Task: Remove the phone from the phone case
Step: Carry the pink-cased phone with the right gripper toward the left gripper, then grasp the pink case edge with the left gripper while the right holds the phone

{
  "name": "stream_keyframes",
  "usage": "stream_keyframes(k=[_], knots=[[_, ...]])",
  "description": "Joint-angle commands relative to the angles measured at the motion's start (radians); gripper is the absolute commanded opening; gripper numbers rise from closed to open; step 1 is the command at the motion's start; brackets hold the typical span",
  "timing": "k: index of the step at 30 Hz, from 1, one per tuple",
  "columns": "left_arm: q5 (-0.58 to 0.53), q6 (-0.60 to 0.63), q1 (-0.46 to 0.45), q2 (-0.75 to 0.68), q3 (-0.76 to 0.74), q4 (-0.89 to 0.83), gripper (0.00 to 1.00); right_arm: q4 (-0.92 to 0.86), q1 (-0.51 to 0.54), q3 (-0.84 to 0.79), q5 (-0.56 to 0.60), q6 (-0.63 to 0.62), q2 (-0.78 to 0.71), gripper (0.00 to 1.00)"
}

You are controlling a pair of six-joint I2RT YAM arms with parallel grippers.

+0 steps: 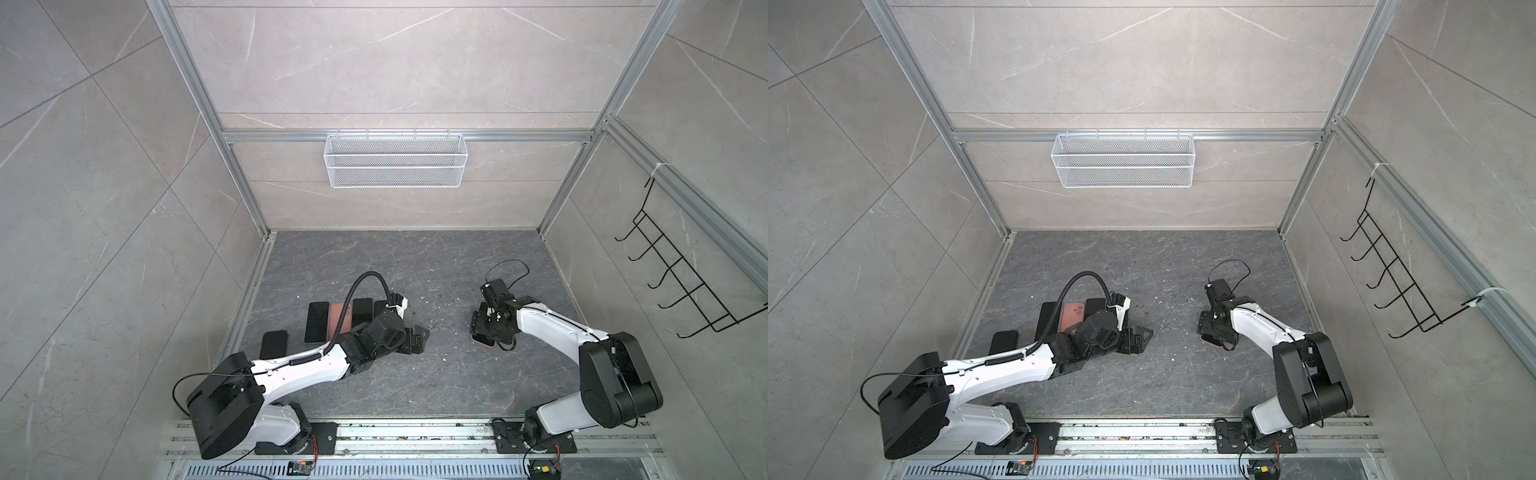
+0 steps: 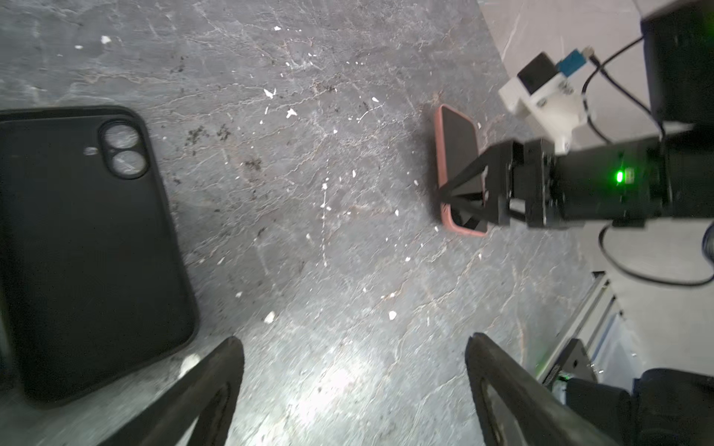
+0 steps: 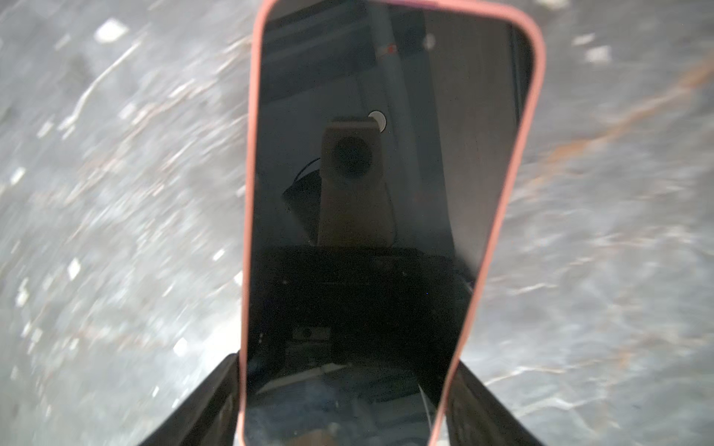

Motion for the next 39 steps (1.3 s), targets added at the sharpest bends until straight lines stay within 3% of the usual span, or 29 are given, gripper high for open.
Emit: stream_keyframes(k=[1,9,20,28,39], knots=[[0.078,-0.055,0.015,0.047,0.047,0.110,0.91,0.060,0.045,-0.033,-0.027,-0.040,-0.052,0.40],[0.213,-0.176,0.070,0.161,0.041,0.289,0.89,0.168,0.176,-0.103,-0.057,-0.056,-0.141,0.35],[0.306,-0.241,0.102,0.258,0.023,0.450,0.85,0.242,0.344,-0.107,-0.058,-0.085,-0.172,0.31],[0.338,-0.283,0.129,0.321,0.008,0.522,0.78,0.254,0.402,-0.083,-0.068,-0.090,-0.164,0.29],[0.380,-0.299,0.133,0.380,0.003,0.596,0.48,0.270,0.421,-0.065,-0.120,-0.093,-0.157,0.29]])
